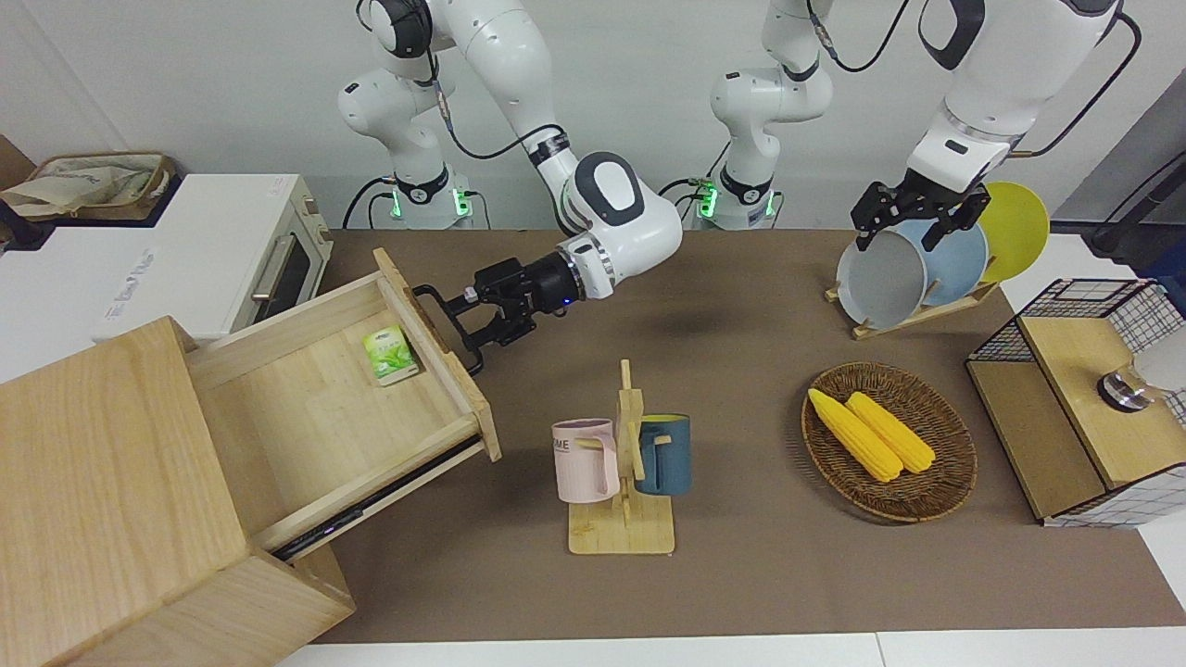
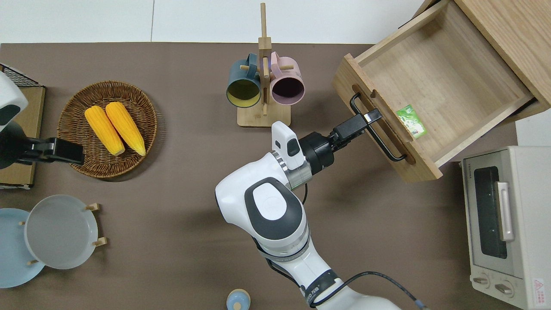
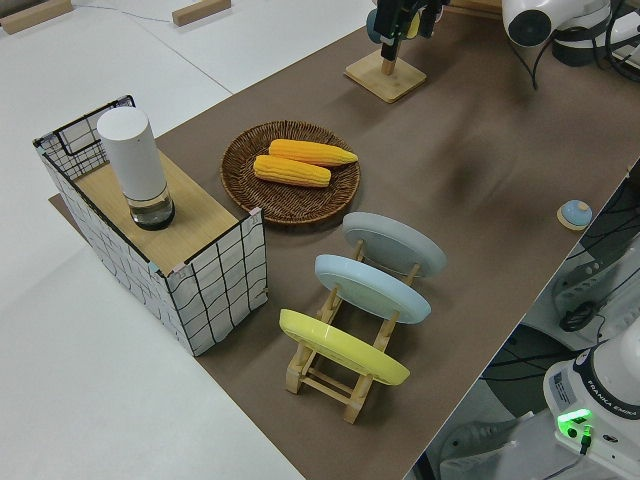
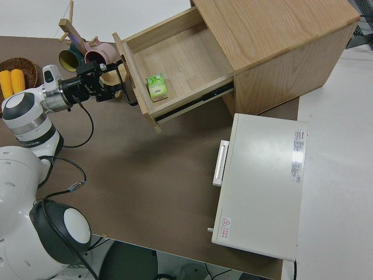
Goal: Slide drawer open with right arm
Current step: 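Open the right gripper and back it off the handle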
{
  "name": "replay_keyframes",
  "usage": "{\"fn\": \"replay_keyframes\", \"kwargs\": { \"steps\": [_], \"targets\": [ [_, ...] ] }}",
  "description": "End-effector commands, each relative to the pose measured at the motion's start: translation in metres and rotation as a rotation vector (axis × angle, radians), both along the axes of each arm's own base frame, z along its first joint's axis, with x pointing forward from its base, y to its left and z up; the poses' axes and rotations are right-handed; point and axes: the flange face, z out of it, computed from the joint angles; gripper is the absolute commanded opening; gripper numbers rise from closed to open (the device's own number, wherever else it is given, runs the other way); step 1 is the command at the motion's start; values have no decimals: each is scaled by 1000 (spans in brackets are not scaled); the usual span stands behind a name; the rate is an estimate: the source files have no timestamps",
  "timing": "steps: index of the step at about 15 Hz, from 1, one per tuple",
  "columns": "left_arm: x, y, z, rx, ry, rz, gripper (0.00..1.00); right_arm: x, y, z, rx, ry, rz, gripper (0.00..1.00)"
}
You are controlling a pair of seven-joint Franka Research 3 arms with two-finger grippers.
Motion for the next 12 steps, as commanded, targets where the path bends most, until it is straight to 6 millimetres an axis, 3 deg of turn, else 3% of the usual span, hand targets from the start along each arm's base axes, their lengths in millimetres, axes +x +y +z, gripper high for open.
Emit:
{"fn": "replay_keyframes", "kwargs": {
  "steps": [1, 6, 10, 12],
  "targets": [
    [2, 1, 4, 16, 5, -11, 993, -7, 20, 13, 104, -24, -34, 981],
    [2, 1, 3, 16, 6, -11, 993, -35, 55, 59, 311, 17, -113, 981],
    [2, 1, 3, 16, 6, -11, 993, -47, 58, 119, 569, 57, -151, 981],
    [2, 1, 4, 16, 5, -11, 995, -47, 41, 150, 706, 79, -202, 981]
  ]
}}
